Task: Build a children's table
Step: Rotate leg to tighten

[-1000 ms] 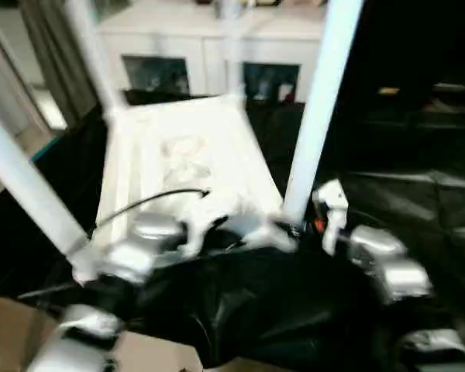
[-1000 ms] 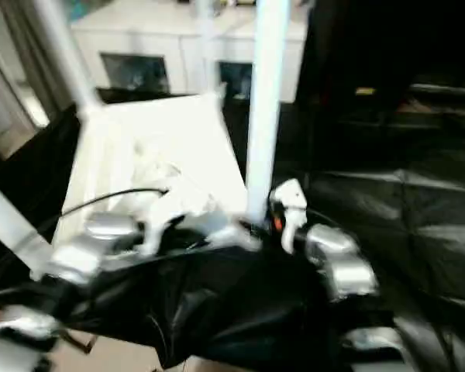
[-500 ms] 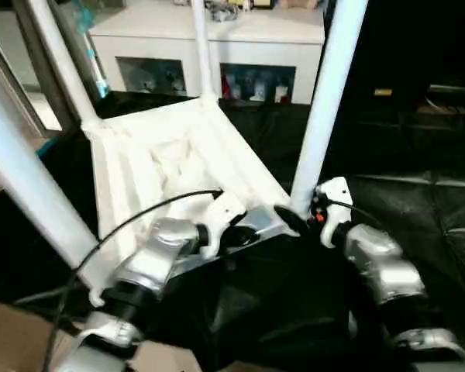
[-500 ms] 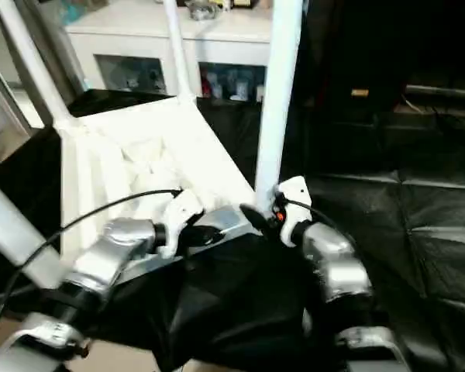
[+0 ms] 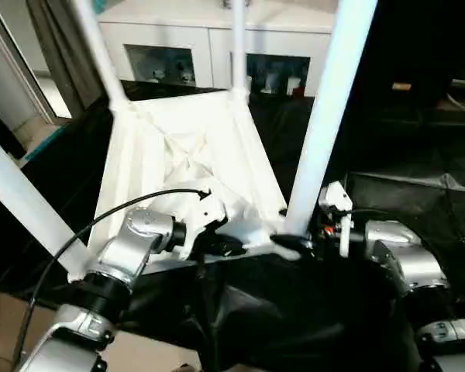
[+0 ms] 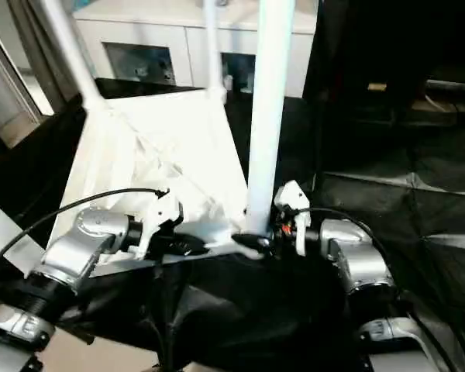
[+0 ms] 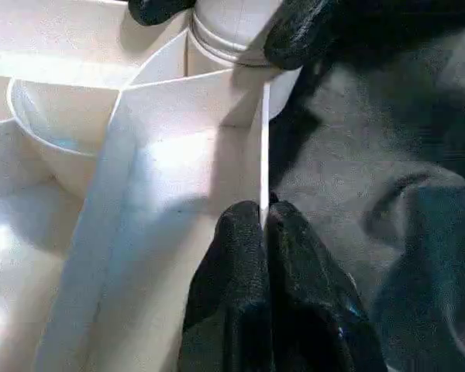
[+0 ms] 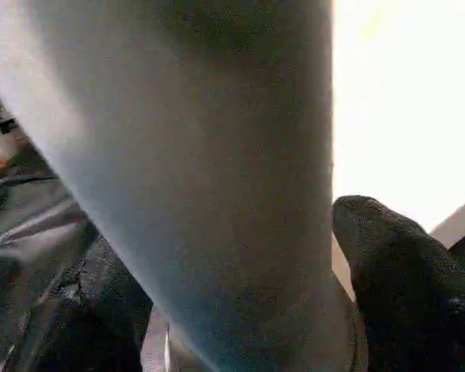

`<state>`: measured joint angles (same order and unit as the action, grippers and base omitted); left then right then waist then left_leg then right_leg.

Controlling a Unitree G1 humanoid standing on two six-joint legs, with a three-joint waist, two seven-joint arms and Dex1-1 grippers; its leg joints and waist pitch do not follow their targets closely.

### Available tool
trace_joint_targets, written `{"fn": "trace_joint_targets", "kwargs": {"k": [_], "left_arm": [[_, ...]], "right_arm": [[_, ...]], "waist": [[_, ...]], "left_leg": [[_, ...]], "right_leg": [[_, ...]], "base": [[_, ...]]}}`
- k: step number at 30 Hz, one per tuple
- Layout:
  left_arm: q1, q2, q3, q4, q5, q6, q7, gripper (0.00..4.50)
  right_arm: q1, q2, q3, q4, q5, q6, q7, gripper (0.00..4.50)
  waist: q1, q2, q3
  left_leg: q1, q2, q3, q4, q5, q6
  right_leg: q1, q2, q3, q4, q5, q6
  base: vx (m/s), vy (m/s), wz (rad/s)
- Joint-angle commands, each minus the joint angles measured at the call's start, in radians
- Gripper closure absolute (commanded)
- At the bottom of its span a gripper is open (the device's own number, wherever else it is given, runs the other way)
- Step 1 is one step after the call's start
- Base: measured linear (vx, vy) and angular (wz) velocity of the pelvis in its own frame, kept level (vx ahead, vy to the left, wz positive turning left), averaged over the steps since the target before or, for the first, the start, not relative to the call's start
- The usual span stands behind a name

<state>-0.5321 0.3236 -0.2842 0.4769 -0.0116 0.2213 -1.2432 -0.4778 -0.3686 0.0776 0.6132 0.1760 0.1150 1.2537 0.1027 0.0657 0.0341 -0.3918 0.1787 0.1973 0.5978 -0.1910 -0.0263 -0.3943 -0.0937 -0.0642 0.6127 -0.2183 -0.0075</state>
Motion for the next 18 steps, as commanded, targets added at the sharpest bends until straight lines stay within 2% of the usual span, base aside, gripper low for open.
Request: {"fn": "trace_joint_targets", "kwargs": {"k": [1,5,8,10,11,12,13,14,15,16,17,18], "left_arm": [[-0.009,0.005,-0.028,0.009,-0.012,0.001,-0.037,4.5],[0.003,0.006,-0.034,0.001,-0.012,0.001,-0.04,4.5],[0.009,-0.002,-0.034,-0.007,-0.008,0.004,-0.021,4.5],[0.011,-0.014,-0.027,-0.008,-0.003,0.003,0.012,4.5],[0.01,-0.026,-0.02,-0.005,0.005,0.0,0.05,4.5],[0.008,-0.032,-0.018,-0.001,0.012,-0.005,0.073,4.5],[0.004,-0.041,-0.012,0.009,0.021,-0.011,0.108,4.5],[-0.003,-0.055,-0.004,0.021,0.029,-0.01,0.151,4.5],[-0.007,-0.066,0.003,0.03,0.036,-0.007,0.188,4.5],[-0.021,-0.101,0.025,0.058,0.048,-0.007,0.284,4.5],[-0.024,-0.114,0.033,0.066,0.048,-0.003,0.313,4.5],[-0.026,-0.124,0.039,0.072,0.048,-0.001,0.333,4.5]], "right_arm": [[0.005,-0.004,0.045,0.025,-0.006,0.023,0.047,1.12],[0.014,-0.001,0.045,0.01,0.008,0.049,0.067,1.27],[0.025,0.01,0.046,-0.002,0.01,0.053,0.059,1.59],[0.035,0.028,0.042,-0.004,0.01,0.045,0.035,1.73],[0.044,0.048,0.037,-0.003,0.009,0.035,-0.002,1.78],[0.047,0.059,0.033,0.0,0.007,0.029,-0.03,1.81],[0.048,0.075,0.028,0.008,-0.002,0.028,-0.076,1.84],[0.049,0.095,0.025,0.024,-0.022,0.017,-0.148,1.84],[0.049,0.112,0.021,0.038,-0.041,0.013,-0.214,1.88],[0.045,0.156,-0.003,0.08,-0.07,0.017,-0.379,1.91],[0.044,0.17,-0.013,0.089,-0.074,0.022,-0.427,1.93],[0.044,0.18,-0.02,0.096,-0.076,0.026,-0.461,1.93]], "waist": [[0.001,-0.014,-0.049],[0.002,-0.019,-0.051],[0.005,-0.021,-0.053],[0.01,-0.019,-0.054],[0.011,-0.012,-0.054],[0.009,-0.014,-0.051],[0.009,-0.007,-0.049],[0.007,-0.01,-0.046],[-0.003,-0.006,-0.036],[-0.007,-0.007,-0.035],[-0.018,-0.003,-0.027],[-0.026,-0.005,-0.022]], "left_leg": [[0.026,0.063,-0.025,-0.077,-0.195,0.071],[0.028,0.063,-0.025,-0.077,-0.181,0.062],[0.024,0.06,-0.024,-0.072,-0.136,0.08],[0.023,0.06,-0.024,-0.069,-0.119,0.092],[0.023,0.06,-0.025,-0.069,-0.123,0.09],[0.023,0.061,-0.025,-0.072,-0.137,0.086],[0.026,0.061,-0.027,-0.076,-0.17,0.069],[0.027,0.061,-0.026,-0.079,-0.195,0.06],[0.034,0.06,-0.029,-0.09,-0.288,0.009],[0.035,0.06,-0.033,-0.094,-0.31,-0.009],[0.042,0.056,-0.037,-0.1,-0.379,-0.038],[0.045,0.055,-0.04,-0.102,-0.418,-0.051]], "right_leg": [[0.041,-0.064,0.039,-0.069,-0.126,-0.26],[0.044,-0.067,0.041,-0.067,-0.105,-0.259],[0.046,-0.067,0.04,-0.061,-0.051,-0.265],[0.045,-0.068,0.039,-0.061,-0.037,-0.265],[0.044,-0.069,0.039,-0.061,-0.047,-0.263],[0.042,-0.068,0.039,-0.065,-0.063,-0.26],[0.042,-0.068,0.039,-0.069,-0.109,-0.254],[0.04,-0.067,0.04,-0.076,-0.141,-0.248],[0.036,-0.069,0.042,-0.089,-0.27,-0.224],[0.038,-0.071,0.041,-0.091,-0.31,-0.212],[0.033,-0.071,0.04,-0.101,-0.414,-0.184],[0.031,-0.071,0.039,-0.106,-0.473,-0.166]], "base": [[0.0,0.0,0.0],[0.0,0.0,0.0],[0.0,0.0,0.0],[0.0,0.0,0.0],[0.0,0.0,0.0],[0.0,0.0,0.0],[0.0,0.0,0.0],[0.0,0.0,0.0],[0.0,0.0,0.0],[0.0,0.0,0.0],[0.0,0.0,0.0],[0.0,0.0,0.0]]}}
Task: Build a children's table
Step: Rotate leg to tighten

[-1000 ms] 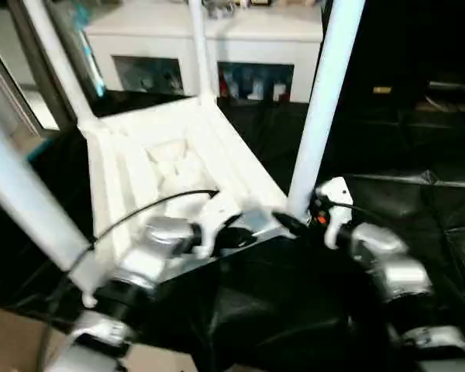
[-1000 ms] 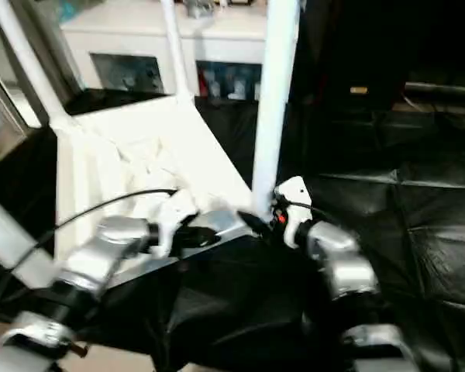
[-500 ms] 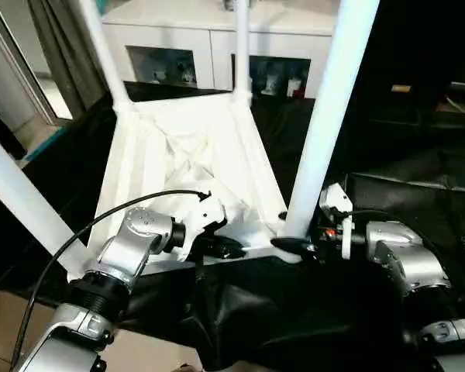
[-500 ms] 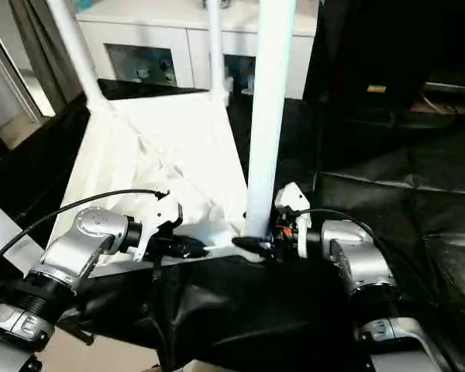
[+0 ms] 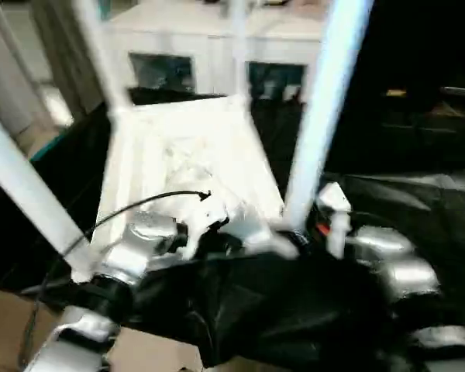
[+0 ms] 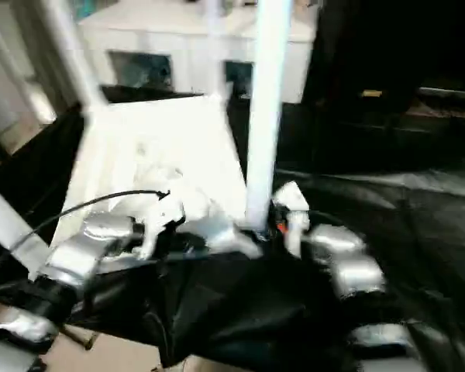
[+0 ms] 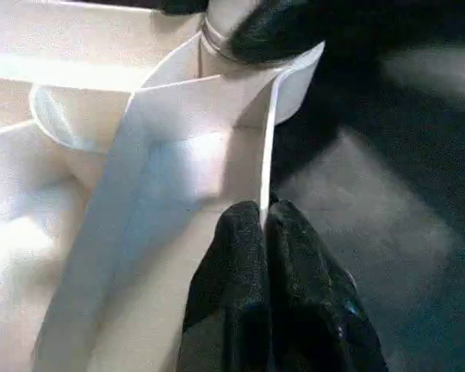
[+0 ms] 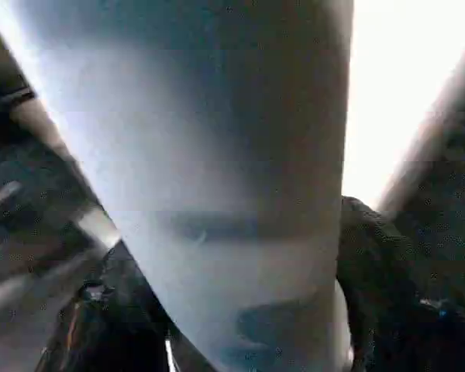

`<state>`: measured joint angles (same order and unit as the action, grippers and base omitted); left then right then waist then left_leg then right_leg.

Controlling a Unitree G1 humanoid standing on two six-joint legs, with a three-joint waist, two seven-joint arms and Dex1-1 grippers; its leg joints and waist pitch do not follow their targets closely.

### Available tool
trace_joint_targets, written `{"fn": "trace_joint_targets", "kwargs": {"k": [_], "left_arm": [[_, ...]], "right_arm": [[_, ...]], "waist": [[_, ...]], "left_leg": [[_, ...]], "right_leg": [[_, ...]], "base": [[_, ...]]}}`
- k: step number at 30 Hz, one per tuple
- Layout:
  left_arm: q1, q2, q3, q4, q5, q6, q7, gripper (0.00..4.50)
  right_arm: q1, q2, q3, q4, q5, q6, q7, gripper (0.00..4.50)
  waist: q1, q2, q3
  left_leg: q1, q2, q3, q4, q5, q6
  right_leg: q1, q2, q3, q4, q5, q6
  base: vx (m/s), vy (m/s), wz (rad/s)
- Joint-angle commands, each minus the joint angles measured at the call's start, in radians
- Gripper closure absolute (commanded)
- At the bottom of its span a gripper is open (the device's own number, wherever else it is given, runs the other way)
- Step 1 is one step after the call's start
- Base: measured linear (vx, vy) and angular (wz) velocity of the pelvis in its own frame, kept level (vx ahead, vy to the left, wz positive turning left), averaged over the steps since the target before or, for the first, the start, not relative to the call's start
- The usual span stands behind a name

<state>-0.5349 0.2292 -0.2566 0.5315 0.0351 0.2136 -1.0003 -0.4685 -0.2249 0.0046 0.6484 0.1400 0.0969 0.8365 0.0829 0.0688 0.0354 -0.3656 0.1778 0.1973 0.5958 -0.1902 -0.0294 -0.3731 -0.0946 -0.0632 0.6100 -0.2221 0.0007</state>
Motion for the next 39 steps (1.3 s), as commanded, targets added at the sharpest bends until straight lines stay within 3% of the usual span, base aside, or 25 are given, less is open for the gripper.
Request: {"fn": "trace_joint_targets", "kwargs": {"k": [1,2,4,6,8,11,12,14,15,17,20,22,24,26,27,29,30,32,33,35,36,39], "left_arm": [[-0.025,-0.04,0.017,0.022,0.001,0.01,0.11,4.5],[-0.027,-0.064,0.029,0.03,-0.002,0.019,0.152,4.5],[-0.027,-0.109,0.041,0.039,-0.007,0.032,0.215,4.5],[-0.021,-0.17,0.028,0.045,-0.007,0.03,0.254,4.5],[-0.015,-0.181,0.02,0.042,-0.004,0.027,0.251,4.5],[-0.009,-0.181,0.011,0.03,-0.008,0.026,0.224,4.5],[-0.002,-0.17,0.0,0.013,-0.011,0.027,0.193,4.5],[0.008,-0.139,-0.012,-0.016,-0.02,0.032,0.136,4.5],[0.011,-0.131,-0.014,-0.025,-0.024,0.035,0.12,4.5],[0.018,-0.111,-0.019,-0.043,-0.033,0.037,0.082,4.5],[0.036,-0.055,-0.04,-0.083,-0.05,0.034,-0.024,4.5],[0.049,-0.008,-0.053,-0.115,-0.071,0.037,-0.117,4.5],[0.056,0.029,-0.06,-0.137,-0.086,0.054,-0.185,4.5],[0.061,0.059,-0.071,-0.15,-0.091,0.067,-0.236,4.5],[0.061,0.09,-0.081,-0.15,-0.087,0.072,-0.28,4.5],[0.057,0.1,-0.082,-0.144,-0.088,0.074,-0.294,4.5],[0.045,0.113,-0.078,-0.119,-0.087,0.07,-0.307,4.5],[0.037,0.124,-0.078,-0.1,-0.086,0.064,-0.318,4.5],[0.036,0.131,-0.078,-0.094,-0.087,0.062,-0.323,4.5],[0.036,0.135,-0.078,-0.094,-0.089,0.065,-0.325,4.5],[0.037,0.138,-0.079,-0.099,-0.092,0.069,-0.327,4.5],[0.039,0.131,-0.077,-0.11,-0.093,0.076,-0.311,4.5]], "right_arm": [[0.036,0.047,0.046,0.064,-0.041,0.049,-0.076,1.95],[0.04,0.073,0.033,0.065,-0.043,0.059,-0.137,1.96],[0.049,0.117,0.023,0.053,-0.048,0.075,-0.218,1.96],[0.062,0.171,0.072,0.015,-0.094,0.052,-0.262,1.96],[0.065,0.176,0.097,0.008,-0.114,0.022,-0.258,1.96],[0.06,0.172,0.084,0.007,-0.088,0.019,-0.23,1.28],[0.061,0.162,0.072,-0.011,-0.05,0.027,-0.186,1.26],[0.068,0.125,0.084,-0.039,-0.029,0.036,-0.094,1.19],[0.07,0.112,0.09,-0.044,-0.03,0.036,-0.072,0.91],[0.071,0.088,0.099,-0.049,-0.033,0.028,-0.034,0.78],[0.07,0.024,0.108,-0.062,-0.019,0.022,0.091,0.78],[0.061,-0.026,0.112,-0.069,-0.001,0.025,0.186,0.78],[0.054,-0.064,0.109,-0.078,0.012,0.042,0.258,0.78],[0.049,-0.09,0.107,-0.085,0.019,0.05,0.305,0.78],[0.045,-0.118,0.108,-0.094,0.027,0.065,0.345,0.78],[0.042,-0.133,0.109,-0.097,0.031,0.068,0.365,0.78],[0.039,-0.152,0.11,-0.097,0.029,0.066,0.386,0.78],[0.04,-0.165,0.113,-0.097,0.03,0.068,0.407,0.93],[0.044,-0.173,0.118,-0.099,0.034,0.074,0.426,0.93],[0.048,-0.179,0.122,-0.104,0.04,0.083,0.44,1.13],[0.051,-0.182,0.123,-0.11,0.047,0.096,0.453,1.3],[0.063,-0.177,0.127,-0.123,0.056,0.109,0.457,1.5]], "waist": [[-0.011,-0.011,-0.026],[-0.013,-0.006,-0.026],[-0.024,-0.004,-0.029],[-0.028,-0.006,-0.028],[-0.032,-0.002,-0.027],[-0.031,-0.003,-0.031],[-0.029,-0.011,-0.032],[-0.026,-0.012,-0.033],[-0.02,-0.013,-0.042],[-0.016,-0.012,-0.043],[-0.012,-0.014,-0.047],[-0.01,-0.007,-0.055],[-0.009,-0.009,-0.064],[-0.002,-0.008,-0.074],[0.001,-0.007,-0.074],[0.015,-0.012,-0.073],[0.019,-0.016,-0.068],[0.02,-0.012,-0.063],[0.019,-0.01,-0.057],[0.018,-0.011,-0.053],[0.015,-0.01,-0.045],[0.016,-0.017,-0.042]], "left_leg": [[0.024,0.053,-0.048,-0.101,-0.465,-0.059],[0.024,0.053,-0.049,-0.101,-0.47,-0.06],[0.029,0.053,-0.047,-0.104,-0.469,-0.054],[0.03,0.051,-0.044,-0.109,-0.453,-0.044],[0.031,0.05,-0.046,-0.112,-0.471,-0.037],[0.024,0.053,-0.044,-0.116,-0.431,-0.021],[0.024,0.053,-0.043,-0.116,-0.425,-0.016],[0.02,0.055,-0.041,-0.115,-0.401,-0.003],[0.01,0.059,-0.04,-0.112,-0.321,0.02],[0.012,0.057,-0.033,-0.105,-0.285,0.042],[0.005,0.058,-0.033,-0.101,-0.234,0.057],[-0.003,0.058,-0.03,-0.089,-0.158,0.084],[0.001,0.055,-0.026,-0.074,-0.082,0.12],[-0.005,0.049,-0.025,-0.051,0.032,0.185],[-0.009,0.05,-0.025,-0.046,0.068,0.208],[-0.009,0.051,-0.025,-0.042,0.06,0.217],[-0.011,0.053,-0.024,-0.045,0.023,0.207],[-0.008,0.057,-0.024,-0.051,-0.031,0.184],[-0.004,0.062,-0.026,-0.062,-0.109,0.136],[-0.001,0.064,-0.026,-0.069,-0.156,0.106],[0.004,0.065,-0.026,-0.08,-0.234,0.064],[0.011,0.065,-0.028,-0.087,-0.285,0.025]], "right_leg": [[0.012,-0.074,0.036,-0.111,-0.545,-0.139],[0.01,-0.074,0.04,-0.114,-0.553,-0.13],[0.003,-0.07,0.042,-0.121,-0.527,-0.123],[0.005,-0.067,0.042,-0.126,-0.479,-0.133],[0.007,-0.068,0.039,-0.129,-0.505,-0.124],[0.013,-0.067,0.042,-0.126,-0.422,-0.137],[0.013,-0.067,0.043,-0.126,-0.413,-0.142],[0.017,-0.069,0.045,-0.121,-0.383,-0.154],[0.027,-0.07,0.046,-0.108,-0.279,-0.174],[0.022,-0.069,0.045,-0.106,-0.243,-0.198],[0.031,-0.069,0.041,-0.098,-0.191,-0.212],[0.037,-0.066,0.036,-0.079,-0.065,-0.242],[0.037,-0.06,0.033,-0.063,0.081,-0.277],[0.033,-0.057,0.032,-0.039,0.269,-0.304],[0.029,-0.057,0.031,-0.034,0.312,-0.31],[0.025,-0.057,0.03,-0.032,0.282,-0.305],[0.024,-0.059,0.03,-0.037,0.212,-0.299],[0.021,-0.059,0.03,-0.046,0.108,-0.291],[0.021,-0.059,0.032,-0.057,-0.019,-0.28],[0.019,-0.057,0.034,-0.062,-0.075,-0.274],[0.019,-0.06,0.038,-0.072,-0.167,-0.26],[0.019,-0.064,0.044,-0.079,-0.238,-0.242]], "base": [[0.0,0.0,0.0],[0.0,0.0,0.0],[0.0,0.0,0.0],[0.0,0.0,0.0],[0.0,0.0,0.0],[0.0,0.0,0.0],[0.0,0.0,0.0],[0.0,0.0,0.0],[0.0,0.0,0.0],[0.0,0.0,0.0],[0.034,-0.013,0.0],[0.061,-0.018,-0.01],[0.068,-0.017,0.0],[0.0,0.0,0.0],[0.0,0.0,0.0],[0.0,0.0,0.0],[0.0,0.0,0.0],[0.0,0.0,0.0],[0.0,0.0,0.0],[-0.051,0.016,0.0],[0.0,0.0,0.0],[0.0,0.0,0.0]]}}
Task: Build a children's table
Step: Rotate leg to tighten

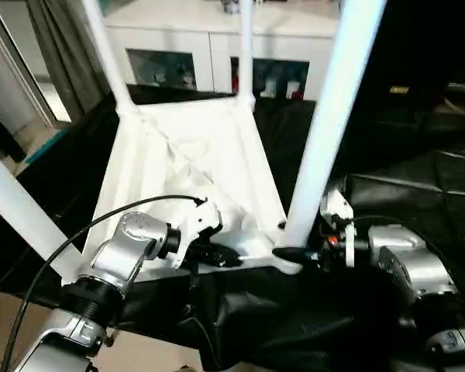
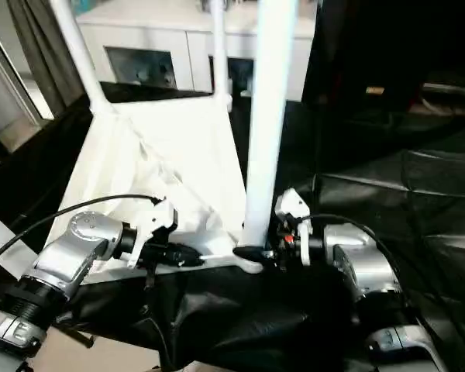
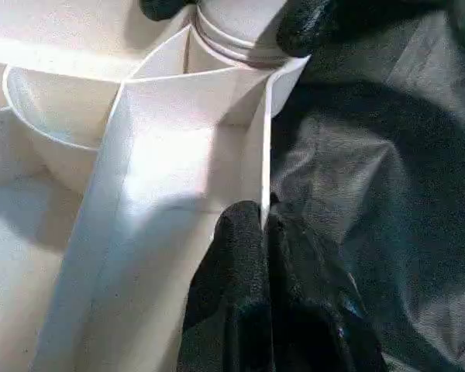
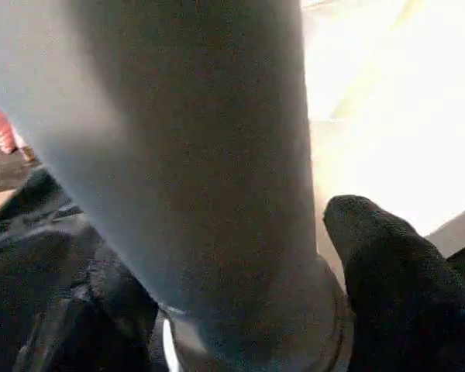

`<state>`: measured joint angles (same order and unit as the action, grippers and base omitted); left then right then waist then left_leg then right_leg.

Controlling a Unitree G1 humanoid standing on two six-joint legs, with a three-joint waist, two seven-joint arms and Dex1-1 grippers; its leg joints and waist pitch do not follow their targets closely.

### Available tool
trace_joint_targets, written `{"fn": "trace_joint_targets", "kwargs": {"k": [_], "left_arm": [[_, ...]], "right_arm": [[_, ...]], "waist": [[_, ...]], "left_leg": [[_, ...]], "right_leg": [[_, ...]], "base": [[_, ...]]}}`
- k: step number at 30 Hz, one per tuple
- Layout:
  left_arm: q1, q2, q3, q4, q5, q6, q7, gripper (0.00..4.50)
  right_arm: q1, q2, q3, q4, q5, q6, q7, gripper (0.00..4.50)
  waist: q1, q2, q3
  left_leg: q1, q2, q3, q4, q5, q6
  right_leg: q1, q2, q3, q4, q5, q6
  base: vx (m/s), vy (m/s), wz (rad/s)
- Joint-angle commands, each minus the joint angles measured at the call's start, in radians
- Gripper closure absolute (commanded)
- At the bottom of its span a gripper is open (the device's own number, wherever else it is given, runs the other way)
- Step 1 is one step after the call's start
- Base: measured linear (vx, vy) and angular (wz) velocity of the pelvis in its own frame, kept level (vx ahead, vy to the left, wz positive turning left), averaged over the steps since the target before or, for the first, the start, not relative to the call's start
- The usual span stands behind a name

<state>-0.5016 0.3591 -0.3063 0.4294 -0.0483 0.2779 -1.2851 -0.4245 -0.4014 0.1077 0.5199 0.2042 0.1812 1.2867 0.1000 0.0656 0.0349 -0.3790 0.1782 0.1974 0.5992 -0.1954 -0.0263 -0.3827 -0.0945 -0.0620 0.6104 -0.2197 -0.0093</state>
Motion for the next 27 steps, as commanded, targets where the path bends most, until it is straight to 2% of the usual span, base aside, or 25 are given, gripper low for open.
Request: {"fn": "trace_joint_targets", "kwargs": {"k": [1,2,3,4,5,6,7,8,9,10,11,12,13,14,15,16,17,19,20,21,23,25,26,27], "left_arm": [[0.006,-0.007,-0.026,-0.011,-0.008,0.012,-0.015,4.5],[0.006,-0.012,-0.024,-0.014,-0.007,0.012,-0.006,4.5],[0.006,-0.024,-0.02,-0.016,-0.003,0.01,0.017,4.5],[0.006,-0.024,-0.02,-0.016,-0.003,0.01,0.017,4.5],[-0.004,-0.053,-0.003,0.004,0.017,-0.008,0.098,4.5],[-0.016,-0.078,0.013,0.026,0.033,-0.019,0.172,4.5],[-0.022,-0.09,0.021,0.036,0.04,-0.022,0.207,4.5],[-0.04,-0.128,0.041,0.064,0.056,-0.026,0.315,4.5],[-0.046,-0.154,0.054,0.074,0.06,-0.02,0.372,4.5],[-0.046,-0.154,0.054,0.074,0.06,-0.02,0.372,4.5],[-0.048,-0.166,0.059,0.077,0.059,-0.014,0.395,4.5],[-0.048,-0.186,0.065,0.075,0.059,-0.005,0.424,4.5],[-0.047,-0.194,0.067,0.073,0.059,-0.003,0.437,4.5],[-0.038,-0.238,0.078,0.06,0.056,0.009,0.494,4.5],[-0.032,-0.26,0.081,0.052,0.055,0.013,0.52,4.5],[-0.028,-0.273,0.08,0.047,0.055,0.014,0.532,4.5],[-0.02,-0.287,0.072,0.04,0.055,0.012,0.533,4.5],[0.007,-0.311,0.038,0.021,0.058,0.002,0.51,4.5],[0.008,-0.311,0.035,0.02,0.059,0.001,0.508,4.5],[0.013,-0.309,0.023,0.019,0.061,-0.008,0.5,4.5],[0.016,-0.292,0.015,0.014,0.058,-0.015,0.479,4.5],[0.018,-0.275,0.015,0.006,0.057,-0.014,0.462,4.5],[0.019,-0.273,0.016,0.004,0.057,-0.014,0.459,4.5],[0.021,-0.247,0.021,-0.008,0.056,-0.012,0.428,4.5]], "right_arm": [[0.024,0.005,0.029,0.001,-0.006,0.026,0.002,1.5],[0.028,0.01,0.03,0.001,-0.008,0.023,-0.006,1.62],[0.034,0.022,0.03,0.002,-0.01,0.02,-0.023,1.71],[0.034,0.022,0.03,0.002,-0.01,0.02,-0.023,1.76],[0.043,0.051,0.021,0.012,-0.023,0.004,-0.095,1.76],[0.044,0.078,0.009,0.032,-0.042,-0.01,-0.18,1.81],[0.043,0.092,0.003,0.043,-0.054,-0.016,-0.228,1.85],[0.038,0.14,-0.025,0.089,-0.091,-0.023,-0.406,1.89],[0.038,0.171,-0.042,0.111,-0.103,-0.012,-0.502,1.92],[0.038,0.171,-0.042,0.111,-0.103,-0.012,-0.502,1.92],[0.038,0.185,-0.051,0.121,-0.105,-0.004,-0.542,1.93],[0.048,0.204,-0.047,0.118,-0.121,0.001,-0.59,1.94],[0.052,0.211,-0.044,0.116,-0.128,0.002,-0.607,1.95],[0.069,0.257,-0.043,0.093,-0.134,0.019,-0.668,1.95],[0.076,0.28,-0.041,0.079,-0.134,0.026,-0.688,1.95],[0.081,0.293,-0.035,0.069,-0.137,0.022,-0.692,1.95],[0.086,0.301,-0.021,0.058,-0.144,0.009,-0.686,1.95],[0.072,0.302,-0.003,0.071,-0.167,-0.037,-0.689,1.95],[0.069,0.302,-0.006,0.074,-0.165,-0.038,-0.69,1.95],[0.057,0.302,-0.013,0.085,-0.147,-0.043,-0.687,1.95],[0.054,0.289,-0.003,0.074,-0.131,-0.053,-0.646,1.95],[0.057,0.276,0.001,0.059,-0.121,-0.05,-0.611,1.41],[0.057,0.274,0.001,0.056,-0.12,-0.049,-0.606,1.27],[0.061,0.248,0.007,0.033,-0.11,-0.032,-0.539,1.25]], "waist": [[-0.001,-0.017,-0.045],[-0.001,-0.017,-0.045],[0.0,-0.015,-0.047],[0.0,-0.016,-0.048],[0.001,-0.008,-0.048],[-0.001,-0.005,-0.045],[-0.004,-0.004,-0.045],[-0.011,-0.004,-0.04],[-0.021,-0.001,-0.034],[-0.023,-0.002,-0.032],[-0.03,-0.004,-0.031],[-0.031,-0.004,-0.031],[-0.034,0.002,-0.032],[-0.038,0.012,-0.032],[-0.044,0.003,-0.032],[-0.043,0.001,-0.033],[-0.042,0.002,-0.034],[-0.045,0.003,-0.037],[-0.045,0.003,-0.037],[-0.048,0.004,-0.038],[-0.049,0.007,-0.041],[-0.049,0.008,-0.044],[-0.05,-0.015,-0.044],[-0.045,-0.002,-0.045]], "left_leg": [[0.023,0.065,-0.028,-0.09,-0.25,0.018],[0.023,0.065,-0.028,-0.09,-0.25,0.018],[0.02,0.062,-0.027,-0.086,-0.215,0.028],[0.019,0.062,-0.026,-0.085,-0.207,0.032],[0.018,0.06,-0.027,-0.083,-0.195,0.037],[0.021,0.061,-0.026,-0.084,-0.207,0.031],[0.021,0.06,-0.027,-0.085,-0.217,0.024],[0.02,0.058,-0.029,-0.091,-0.254,0.004],[0.025,0.054,-0.032,-0.097,-0.31,-0.025],[0.028,0.052,-0.034,-0.099,-0.344,-0.036],[0.029,0.051,-0.04,-0.101,-0.38,-0.044],[0.028,0.052,-0.043,-0.102,-0.386,-0.043],[0.033,0.053,-0.04,-0.103,-0.394,-0.044],[0.035,0.051,-0.04,-0.103,-0.403,-0.044],[0.032,0.051,-0.039,-0.104,-0.393,-0.04],[0.033,0.051,-0.039,-0.104,-0.388,-0.035],[0.034,0.052,-0.038,-0.104,-0.375,-0.025],[0.025,0.055,-0.038,-0.107,-0.333,-0.005],[0.025,0.055,-0.038,-0.107,-0.333,-0.005],[0.02,0.053,-0.038,-0.106,-0.309,0.007],[0.02,0.053,-0.036,-0.103,-0.296,0.017],[0.019,0.053,-0.035,-0.101,-0.276,0.028],[0.017,0.053,-0.033,-0.1,-0.264,0.038],[0.017,0.053,-0.031,-0.098,-0.234,0.05]], "right_leg": [[0.032,-0.066,0.043,-0.077,-0.208,-0.229],[0.032,-0.066,0.043,-0.077,-0.208,-0.229],[0.031,-0.065,0.043,-0.072,-0.153,-0.237],[0.032,-0.065,0.043,-0.072,-0.14,-0.24],[0.033,-0.066,0.042,-0.069,-0.124,-0.242],[0.028,-0.066,0.044,-0.074,-0.13,-0.24],[0.028,-0.066,0.044,-0.076,-0.139,-0.238],[0.029,-0.066,0.043,-0.083,-0.191,-0.228],[0.026,-0.066,0.042,-0.092,-0.289,-0.208],[0.026,-0.068,0.04,-0.096,-0.348,-0.192],[0.029,-0.07,0.039,-0.104,-0.429,-0.161],[0.029,-0.07,0.04,-0.105,-0.436,-0.152],[0.022,-0.067,0.045,-0.11,-0.428,-0.144],[0.02,-0.066,0.046,-0.109,-0.416,-0.148],[0.023,-0.064,0.044,-0.111,-0.398,-0.148],[0.022,-0.064,0.044,-0.112,-0.397,-0.148],[0.021,-0.064,0.046,-0.112,-0.391,-0.147],[0.029,-0.065,0.045,-0.109,-0.337,-0.156],[0.029,-0.065,0.045,-0.109,-0.337,-0.156],[0.033,-0.063,0.043,-0.105,-0.299,-0.161],[0.033,-0.064,0.044,-0.103,-0.278,-0.168],[0.035,-0.064,0.043,-0.102,-0.248,-0.173],[0.037,-0.063,0.043,-0.102,-0.239,-0.173],[0.034,-0.063,0.043,-0.099,-0.209,-0.182]], "base": [[0.0,0.0,0.0],[0.0,0.0,0.0],[0.0,0.0,0.0],[0.0,0.0,0.0],[0.0,0.0,0.0],[0.0,0.0,0.0],[0.0,0.0,0.0],[0.0,0.0,0.0],[0.0,0.0,0.0],[0.0,0.0,0.0],[0.0,0.0,0.0],[0.0,0.0,0.0],[0.0,0.0,0.0],[0.0,0.0,0.0],[0.0,0.0,0.0],[0.0,0.0,0.0],[0.0,0.0,0.0],[0.0,0.0,0.0],[0.0,0.0,0.0],[0.0,0.0,0.0],[0.0,0.0,0.0],[0.0,0.0,0.0],[0.0,0.0,0.0],[0.0,0.0,0.0]]}}
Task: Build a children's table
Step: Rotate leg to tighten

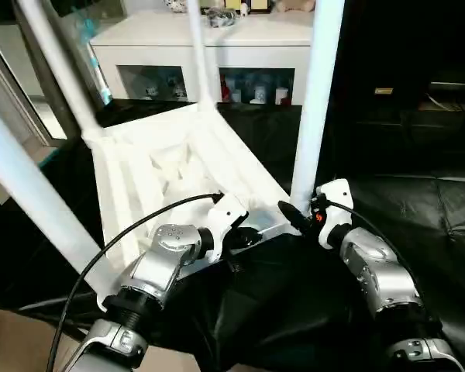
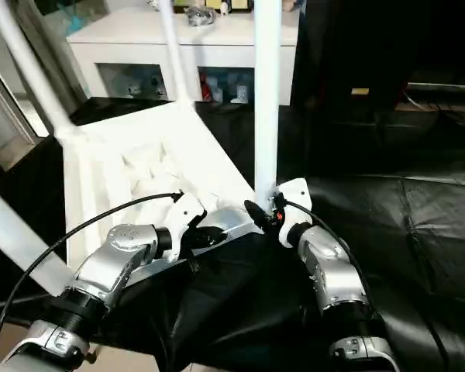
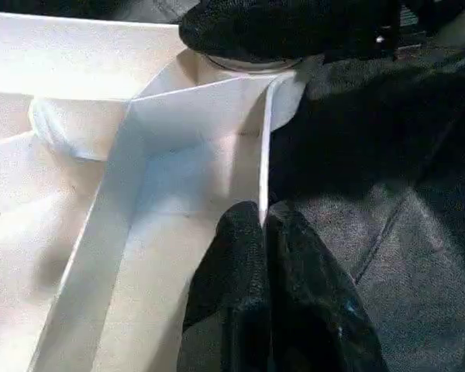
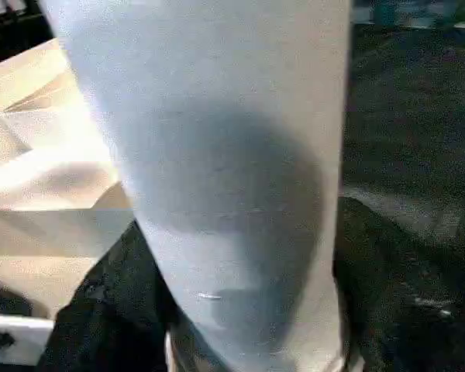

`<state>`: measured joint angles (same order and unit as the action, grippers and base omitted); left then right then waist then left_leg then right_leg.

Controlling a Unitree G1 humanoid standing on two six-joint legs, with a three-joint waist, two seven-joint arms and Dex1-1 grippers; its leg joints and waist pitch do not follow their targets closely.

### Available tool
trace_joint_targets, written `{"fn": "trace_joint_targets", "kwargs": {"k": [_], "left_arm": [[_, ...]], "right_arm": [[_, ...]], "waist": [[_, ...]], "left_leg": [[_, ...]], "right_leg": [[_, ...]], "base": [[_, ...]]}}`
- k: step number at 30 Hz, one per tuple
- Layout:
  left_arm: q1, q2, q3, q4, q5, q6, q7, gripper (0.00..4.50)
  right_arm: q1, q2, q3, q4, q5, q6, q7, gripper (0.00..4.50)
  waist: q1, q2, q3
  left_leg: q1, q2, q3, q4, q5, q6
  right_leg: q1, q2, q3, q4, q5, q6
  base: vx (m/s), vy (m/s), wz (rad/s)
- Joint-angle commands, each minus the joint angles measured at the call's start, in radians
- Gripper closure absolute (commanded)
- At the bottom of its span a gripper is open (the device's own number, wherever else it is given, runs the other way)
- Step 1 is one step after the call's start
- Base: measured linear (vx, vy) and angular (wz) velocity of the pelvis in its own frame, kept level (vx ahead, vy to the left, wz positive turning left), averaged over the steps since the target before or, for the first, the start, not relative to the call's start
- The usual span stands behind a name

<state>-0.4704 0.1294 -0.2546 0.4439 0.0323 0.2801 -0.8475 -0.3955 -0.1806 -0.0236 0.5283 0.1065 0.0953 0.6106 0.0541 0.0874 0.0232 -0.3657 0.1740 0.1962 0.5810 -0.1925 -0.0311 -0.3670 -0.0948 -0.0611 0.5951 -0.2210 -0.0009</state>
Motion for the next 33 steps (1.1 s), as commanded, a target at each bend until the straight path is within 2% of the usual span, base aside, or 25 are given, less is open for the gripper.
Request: {"fn": "trace_joint_targets", "kwargs": {"k": [1,2,3,5,6,7,8,9,11,12,14,15,16,19,21,24,26,28,29,30,31,32,33], "left_arm": [[-0.01,-0.017,-0.031,-0.022,-0.025,-0.014,-0.01,4.5],[-0.007,0.009,-0.026,-0.034,-0.026,-0.017,-0.049,4.5],[-0.006,0.021,-0.025,-0.039,-0.027,-0.02,-0.066,4.5],[-0.005,0.03,-0.026,-0.043,-0.03,-0.021,-0.081,4.5],[0.004,0.073,-0.041,-0.065,-0.046,-0.022,-0.165,4.5],[0.004,0.073,-0.041,-0.065,-0.046,-0.022,-0.165,4.5],[0.009,0.095,-0.049,-0.076,-0.054,-0.023,-0.207,4.5],[0.011,0.134,-0.061,-0.093,-0.07,-0.021,-0.281,4.5],[0.011,0.147,-0.065,-0.098,-0.075,-0.018,-0.305,4.5],[0.004,0.185,-0.081,-0.097,-0.075,-0.008,-0.369,4.5],[-0.001,0.204,-0.09,-0.093,-0.073,-0.007,-0.399,4.5],[-0.006,0.216,-0.093,-0.087,-0.072,-0.008,-0.418,4.5],[-0.01,0.221,-0.093,-0.082,-0.073,-0.009,-0.425,4.5],[-0.019,0.228,-0.09,-0.067,-0.076,-0.014,-0.429,4.5],[-0.025,0.23,-0.09,-0.062,-0.079,-0.018,-0.43,4.5],[-0.034,0.222,-0.089,-0.055,-0.079,-0.017,-0.425,4.5],[-0.037,0.214,-0.086,-0.05,-0.075,-0.02,-0.416,4.5],[-0.036,0.199,-0.079,-0.049,-0.072,-0.025,-0.387,4.5],[-0.036,0.199,-0.079,-0.049,-0.072,-0.025,-0.387,4.5],[-0.036,0.182,-0.066,-0.043,-0.068,-0.03,-0.336,4.5],[-0.036,0.181,-0.065,-0.043,-0.068,-0.03,-0.334,4.5],[-0.043,0.153,-0.045,-0.022,-0.058,-0.035,-0.254,4.5],[-0.046,0.143,-0.038,-0.014,-0.054,-0.036,-0.226,4.5]], "right_arm": [[0.032,0.027,0.138,0.024,-0.012,0.054,0.138,1.19],[0.033,-0.009,0.154,0.008,-0.005,0.066,0.219,1.04],[0.033,-0.025,0.163,0.002,-0.004,0.064,0.251,0.93],[0.033,-0.038,0.168,-0.002,-0.003,0.056,0.275,0.93],[0.02,-0.079,0.165,-0.007,0.018,0.055,0.352,0.93],[0.02,-0.079,0.165,-0.007,0.018,0.055,0.352,0.93],[0.013,-0.098,0.161,-0.008,0.029,0.058,0.388,0.93],[-0.001,-0.131,0.155,-0.011,0.045,0.072,0.447,0.93],[-0.005,-0.142,0.153,-0.013,0.049,0.078,0.468,0.93],[-0.012,-0.177,0.165,-0.018,0.053,0.105,0.529,0.93],[-0.014,-0.191,0.17,-0.021,0.053,0.114,0.559,0.93],[-0.016,-0.2,0.173,-0.022,0.053,0.118,0.579,0.93],[-0.018,-0.205,0.175,-0.022,0.054,0.119,0.592,1.08],[-0.021,-0.216,0.181,-0.025,0.065,0.127,0.624,1.27],[-0.019,-0.22,0.186,-0.029,0.074,0.136,0.644,1.39],[-0.011,-0.217,0.195,-0.034,0.083,0.153,0.663,1.73],[-0.006,-0.207,0.202,-0.03,0.079,0.153,0.66,1.79],[0.006,-0.174,0.199,-0.025,0.07,0.14,0.602,1.83],[0.006,-0.174,0.199,-0.025,0.07,0.14,0.602,1.85],[0.008,-0.133,0.181,0.0,0.049,0.117,0.492,1.87],[0.007,-0.131,0.18,0.001,0.047,0.116,0.486,1.89],[-0.004,-0.077,0.155,0.061,0.003,0.091,0.307,1.89],[-0.008,-0.059,0.148,0.082,-0.011,0.084,0.247,1.93]], "waist": [[0.001,-0.025,-0.035],[0.005,-0.023,-0.038],[0.008,-0.03,-0.039],[0.011,-0.027,-0.04],[0.012,-0.029,-0.043],[0.013,-0.03,-0.045],[0.015,-0.029,-0.047],[0.016,-0.035,-0.048],[0.017,-0.031,-0.05],[0.02,-0.036,-0.051],[0.023,-0.035,-0.048],[0.028,-0.03,-0.046],[0.029,-0.031,-0.046],[0.037,-0.03,-0.041],[0.038,-0.028,-0.04],[0.041,-0.031,-0.041],[0.041,-0.03,-0.043],[0.042,-0.03,-0.044],[0.043,-0.024,-0.044],[0.04,-0.027,-0.041],[0.037,-0.027,-0.038],[0.033,-0.002,-0.036],[0.024,-0.013,-0.029]], "left_leg": [[0.002,0.056,-0.031,-0.078,-0.231,0.06],[0.003,0.057,-0.03,-0.075,-0.207,0.069],[0.0,0.058,-0.031,-0.073,-0.184,0.081],[0.0,0.058,-0.028,-0.071,-0.166,0.09],[0.0,0.058,-0.028,-0.066,-0.13,0.101],[-0.003,0.057,-0.029,-0.064,-0.118,0.108],[-0.004,0.057,-0.026,-0.06,-0.094,0.122],[-0.005,0.057,-0.025,-0.057,-0.081,0.138],[-0.005,0.058,-0.024,-0.053,-0.062,0.149],[-0.004,0.059,-0.024,-0.049,-0.036,0.159],[-0.006,0.061,-0.022,-0.047,-0.037,0.167],[-0.003,0.063,-0.023,-0.049,-0.062,0.156],[-0.002,0.064,-0.022,-0.05,-0.074,0.149],[0.003,0.066,-0.023,-0.058,-0.146,0.097],[0.003,0.065,-0.024,-0.06,-0.167,0.08],[0.001,0.064,-0.024,-0.059,-0.159,0.07],[0.001,0.063,-0.024,-0.057,-0.147,0.071],[0.0,0.062,-0.024,-0.056,-0.134,0.076],[0.0,0.063,-0.025,-0.056,-0.134,0.075],[0.0,0.063,-0.025,-0.059,-0.153,0.068],[-0.001,0.063,-0.025,-0.062,-0.167,0.061],[0.003,0.062,-0.029,-0.066,-0.211,0.03],[0.005,0.061,-0.026,-0.073,-0.254,0.015]], "right_leg": [[0.023,-0.063,0.041,-0.081,-0.203,-0.192],[0.025,-0.063,0.04,-0.078,-0.177,-0.196],[0.028,-0.064,0.039,-0.073,-0.146,-0.204],[0.025,-0.064,0.039,-0.071,-0.117,-0.215],[0.028,-0.062,0.036,-0.063,-0.054,-0.233],[0.033,-0.062,0.034,-0.059,-0.032,-0.239],[0.031,-0.059,0.033,-0.053,0.014,-0.252],[0.032,-0.058,0.032,-0.049,0.042,-0.262],[0.028,-0.057,0.032,-0.044,0.067,-0.27],[0.026,-0.055,0.031,-0.038,0.102,-0.286],[0.022,-0.055,0.031,-0.038,0.093,-0.292],[0.021,-0.057,0.031,-0.04,0.055,-0.291],[0.02,-0.057,0.031,-0.042,0.039,-0.291],[0.018,-0.057,0.035,-0.047,-0.035,-0.284],[0.019,-0.059,0.036,-0.05,-0.058,-0.278],[0.022,-0.061,0.038,-0.047,-0.047,-0.277],[0.022,-0.061,0.037,-0.046,-0.034,-0.276],[0.022,-0.061,0.036,-0.044,-0.018,-0.276],[0.022,-0.062,0.036,-0.044,-0.017,-0.276],[0.021,-0.061,0.036,-0.048,-0.037,-0.273],[0.019,-0.062,0.037,-0.05,-0.059,-0.27],[0.016,-0.066,0.037,-0.054,-0.122,-0.264],[0.013,-0.063,0.037,-0.067,-0.172,-0.252]], "base": [[0.0,0.0,0.0],[0.0,0.0,0.0],[0.0,0.0,0.0],[0.0,0.0,0.0],[0.0,0.0,0.0],[0.0,0.0,0.0],[0.0,0.0,0.0],[0.0,0.0,0.0],[0.0,0.0,0.0],[0.0,0.0,0.0],[0.0,0.0,0.0],[0.0,0.0,0.0],[0.0,0.0,0.0],[0.0,0.0,0.0],[0.0,0.0,0.0],[0.0,0.0,0.0],[0.0,0.0,0.0],[0.0,0.0,0.0],[0.0,0.0,0.0],[0.0,0.0,0.0],[0.0,0.0,0.0],[0.0,0.0,0.0],[0.0,0.0,0.0]]}}
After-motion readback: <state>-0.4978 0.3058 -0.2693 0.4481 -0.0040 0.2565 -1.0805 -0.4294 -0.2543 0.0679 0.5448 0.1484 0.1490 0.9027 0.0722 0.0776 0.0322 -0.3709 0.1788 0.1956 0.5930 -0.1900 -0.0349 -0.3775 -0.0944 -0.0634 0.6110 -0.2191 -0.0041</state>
